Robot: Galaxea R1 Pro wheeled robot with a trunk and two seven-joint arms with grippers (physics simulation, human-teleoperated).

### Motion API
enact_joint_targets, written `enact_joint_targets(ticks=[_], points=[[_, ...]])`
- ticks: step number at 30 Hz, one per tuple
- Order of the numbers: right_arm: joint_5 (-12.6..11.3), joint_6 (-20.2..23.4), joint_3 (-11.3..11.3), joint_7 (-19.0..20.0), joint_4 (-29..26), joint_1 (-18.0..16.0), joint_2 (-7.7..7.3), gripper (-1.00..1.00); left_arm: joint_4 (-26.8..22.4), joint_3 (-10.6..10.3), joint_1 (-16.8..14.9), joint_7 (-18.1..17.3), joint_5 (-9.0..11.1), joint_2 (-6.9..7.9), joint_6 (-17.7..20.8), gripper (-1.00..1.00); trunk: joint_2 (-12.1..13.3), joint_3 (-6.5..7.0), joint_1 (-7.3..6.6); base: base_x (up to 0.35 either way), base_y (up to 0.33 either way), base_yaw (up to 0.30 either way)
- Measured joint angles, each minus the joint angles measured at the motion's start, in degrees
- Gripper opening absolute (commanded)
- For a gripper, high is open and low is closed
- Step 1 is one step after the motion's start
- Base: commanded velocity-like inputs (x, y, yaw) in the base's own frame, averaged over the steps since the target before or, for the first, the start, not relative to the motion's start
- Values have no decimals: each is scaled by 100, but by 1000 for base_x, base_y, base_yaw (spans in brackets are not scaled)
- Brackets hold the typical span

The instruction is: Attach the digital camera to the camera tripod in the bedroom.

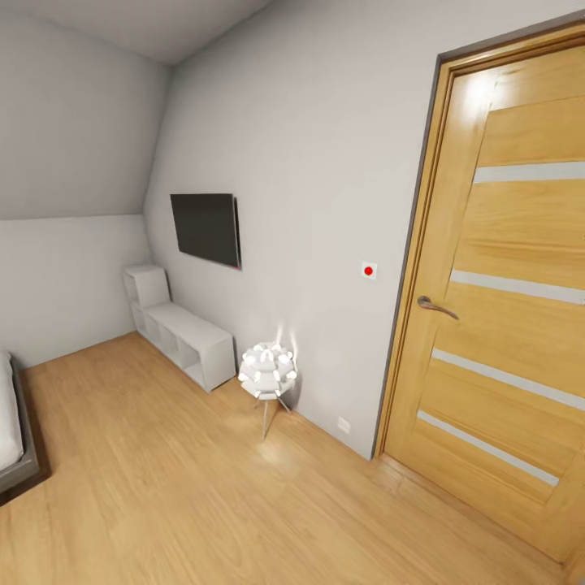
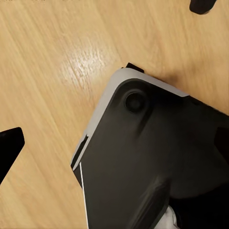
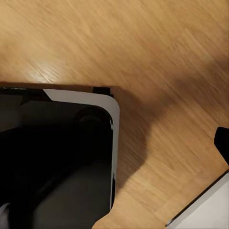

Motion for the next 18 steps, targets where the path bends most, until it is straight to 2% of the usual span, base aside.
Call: enact_joint_targets(ticks=[18], points=[[24,25,8,0,0,0,0,100,0,14,0,0,11,0,0,100,0,0,0,0,-13,-1]])
